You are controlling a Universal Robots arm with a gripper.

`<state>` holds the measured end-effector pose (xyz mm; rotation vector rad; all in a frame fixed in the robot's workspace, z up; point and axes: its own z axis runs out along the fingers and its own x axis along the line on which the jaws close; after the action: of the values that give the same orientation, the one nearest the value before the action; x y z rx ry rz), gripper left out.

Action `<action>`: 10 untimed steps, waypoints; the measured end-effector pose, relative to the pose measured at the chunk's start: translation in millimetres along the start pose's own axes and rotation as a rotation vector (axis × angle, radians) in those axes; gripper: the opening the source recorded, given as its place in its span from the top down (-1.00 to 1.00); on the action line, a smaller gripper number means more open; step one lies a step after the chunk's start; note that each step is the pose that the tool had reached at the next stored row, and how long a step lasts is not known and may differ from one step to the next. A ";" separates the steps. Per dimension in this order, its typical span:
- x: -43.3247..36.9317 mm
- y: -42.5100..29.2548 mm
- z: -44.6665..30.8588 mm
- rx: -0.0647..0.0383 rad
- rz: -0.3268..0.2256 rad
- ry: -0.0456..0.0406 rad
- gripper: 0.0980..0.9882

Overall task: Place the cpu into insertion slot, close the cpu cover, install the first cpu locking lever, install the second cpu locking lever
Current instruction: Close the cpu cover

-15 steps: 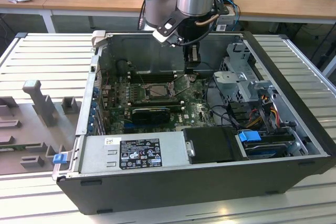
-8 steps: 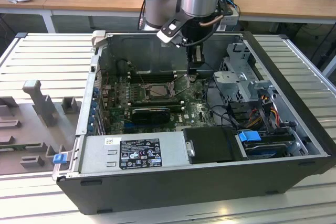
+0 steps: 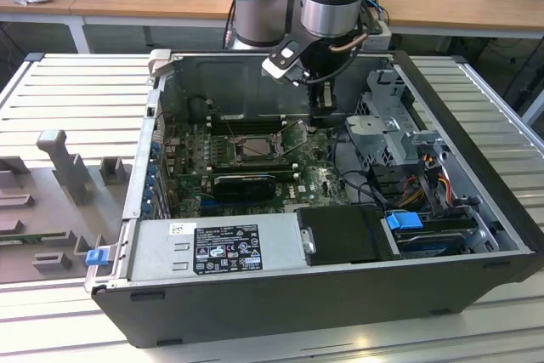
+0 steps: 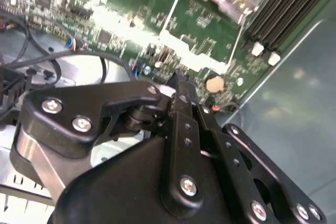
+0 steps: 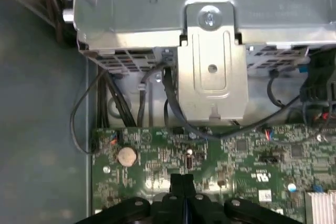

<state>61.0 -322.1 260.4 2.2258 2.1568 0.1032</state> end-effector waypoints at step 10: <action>-0.1 -0.9 13.1 0.051 0.001 -0.0008 0.98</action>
<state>61.1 -321.9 247.3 2.2535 2.1822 0.0479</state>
